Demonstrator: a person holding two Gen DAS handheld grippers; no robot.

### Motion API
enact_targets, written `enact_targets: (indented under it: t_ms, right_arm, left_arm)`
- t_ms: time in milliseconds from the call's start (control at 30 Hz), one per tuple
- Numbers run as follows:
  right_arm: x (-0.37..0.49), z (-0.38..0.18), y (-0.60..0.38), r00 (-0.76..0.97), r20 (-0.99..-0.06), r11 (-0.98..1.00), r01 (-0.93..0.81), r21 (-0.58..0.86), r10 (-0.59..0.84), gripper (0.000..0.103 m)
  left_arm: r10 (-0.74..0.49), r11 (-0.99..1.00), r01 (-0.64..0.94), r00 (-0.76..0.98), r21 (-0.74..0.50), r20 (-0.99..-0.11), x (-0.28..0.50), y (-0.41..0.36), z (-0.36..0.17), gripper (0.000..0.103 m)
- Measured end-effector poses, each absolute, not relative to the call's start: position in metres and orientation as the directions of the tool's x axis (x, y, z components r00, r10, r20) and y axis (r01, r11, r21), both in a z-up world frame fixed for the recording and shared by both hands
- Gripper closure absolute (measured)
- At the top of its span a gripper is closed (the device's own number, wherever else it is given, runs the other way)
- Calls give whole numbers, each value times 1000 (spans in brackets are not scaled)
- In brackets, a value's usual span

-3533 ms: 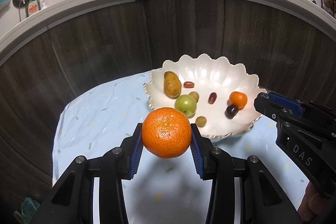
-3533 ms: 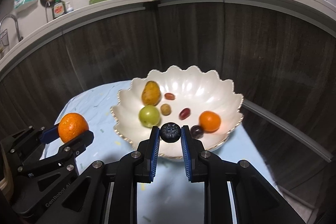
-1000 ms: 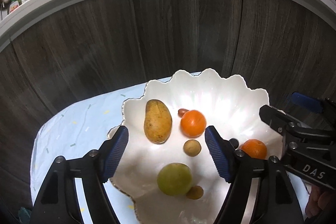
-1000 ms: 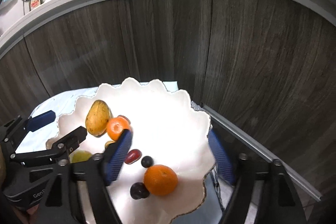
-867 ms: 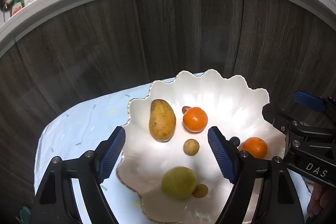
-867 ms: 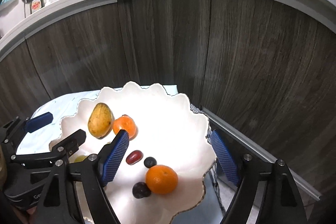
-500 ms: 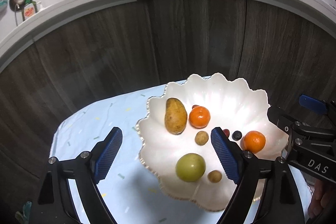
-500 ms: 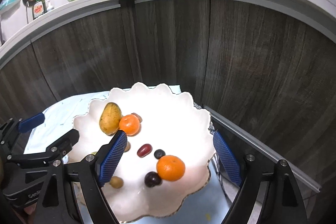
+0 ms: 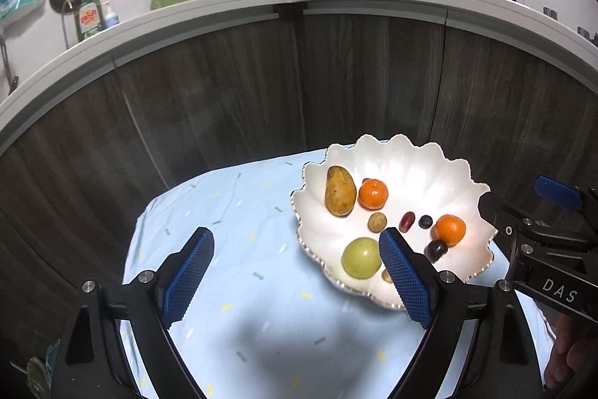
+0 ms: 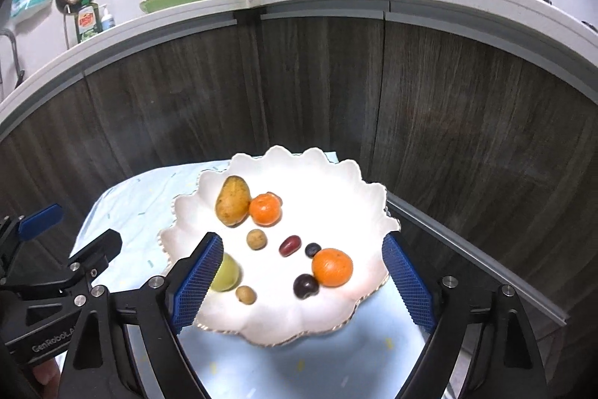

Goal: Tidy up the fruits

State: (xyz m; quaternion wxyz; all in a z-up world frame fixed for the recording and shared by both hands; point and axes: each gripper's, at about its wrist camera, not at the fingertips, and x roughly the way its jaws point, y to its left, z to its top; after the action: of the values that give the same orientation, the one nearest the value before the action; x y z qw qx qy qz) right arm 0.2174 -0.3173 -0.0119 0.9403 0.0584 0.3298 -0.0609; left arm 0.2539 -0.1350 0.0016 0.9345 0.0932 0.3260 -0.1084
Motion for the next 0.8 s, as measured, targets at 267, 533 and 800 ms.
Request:
enact_targets:
  t_ms: [267, 533, 800]
  right_arm:
    - [188, 0, -300, 789, -611, 986, 143, 81, -64, 15]
    - [157, 2, -283, 796, -603, 991, 116, 70, -51, 13]
    - [131, 6, -270, 806, -590, 992, 99, 75, -36, 12]
  left_arm:
    - [-128, 967, 236, 770, 93, -625, 216, -112, 7, 13]
    - [-106, 974, 208, 772, 92, -627, 184, -93, 8, 12]
    - [-72, 983, 164, 768, 87, -636, 152, -74, 6, 11]
